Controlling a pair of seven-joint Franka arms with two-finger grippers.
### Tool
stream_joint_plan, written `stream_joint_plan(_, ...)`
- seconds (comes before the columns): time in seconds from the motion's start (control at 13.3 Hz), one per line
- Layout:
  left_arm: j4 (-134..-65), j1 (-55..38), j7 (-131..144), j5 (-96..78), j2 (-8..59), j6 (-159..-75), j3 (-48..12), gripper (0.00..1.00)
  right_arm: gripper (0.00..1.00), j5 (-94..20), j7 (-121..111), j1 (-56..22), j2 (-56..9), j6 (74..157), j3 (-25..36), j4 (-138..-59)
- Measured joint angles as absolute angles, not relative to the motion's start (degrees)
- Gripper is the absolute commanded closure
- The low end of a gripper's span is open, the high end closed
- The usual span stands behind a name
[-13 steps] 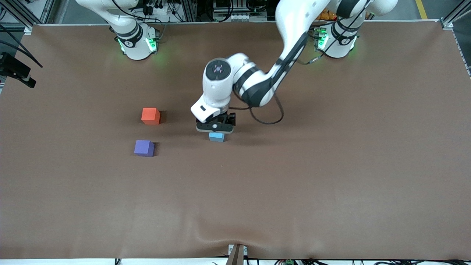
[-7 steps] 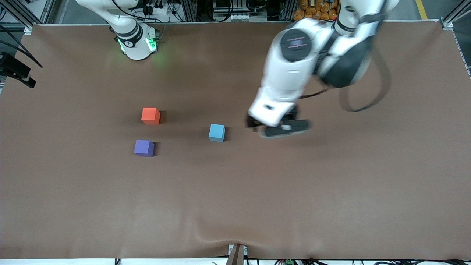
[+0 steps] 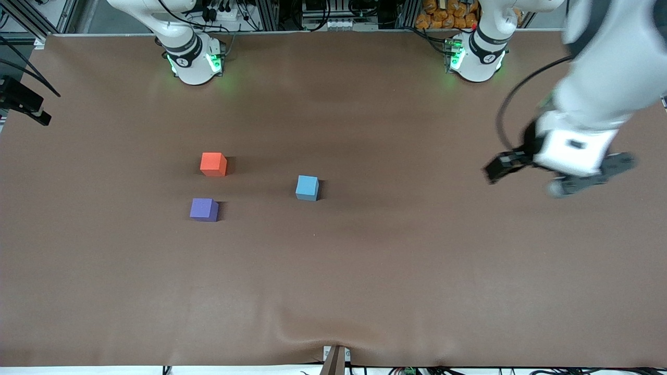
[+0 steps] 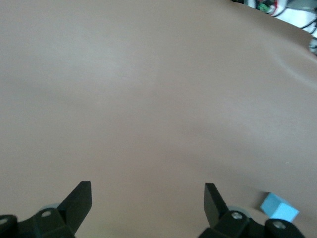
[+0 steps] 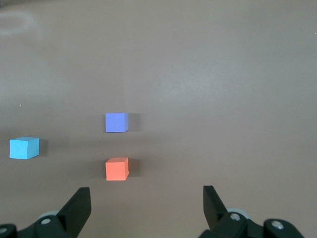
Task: Place blue block between orange and purple blocks
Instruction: 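Set down the cube, open the left gripper and withdraw it, then reach the right gripper over to the light-blue cube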
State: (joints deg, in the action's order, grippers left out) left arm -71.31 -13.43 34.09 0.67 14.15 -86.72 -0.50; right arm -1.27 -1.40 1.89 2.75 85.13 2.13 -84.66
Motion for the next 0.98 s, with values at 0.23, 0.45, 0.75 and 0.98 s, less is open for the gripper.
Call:
stream_joint_plan(0.23,-72.15,-6.63,24.99,0.65,12.48,-84.63,-0.53,0.00,0.00,-1.59,-1.43,1.87,1.69,85.60,1.82,-84.66)
stream_joint_plan(0.45,-76.78,-5.79,23.84,0.64,9.38,-84.72,-0.56,0.00,0.00,-1.69,-1.73,1.28,-0.49,88.33,1.09,-84.67)
stream_joint_plan(0.75,-86.16,-3.02,19.17,0.66,2.36,-87.44,-0.58,0.00,0.00,-1.70,-1.93,-0.17,-7.23,90.41,0.84,-84.79)
stream_joint_plan(0.98,-90.71,-1.03,16.66,0.66,-0.76,-88.73,-0.57,0.00,0.00,-1.71,-1.97,-2.35,-11.17,92.17,0.78,-84.75)
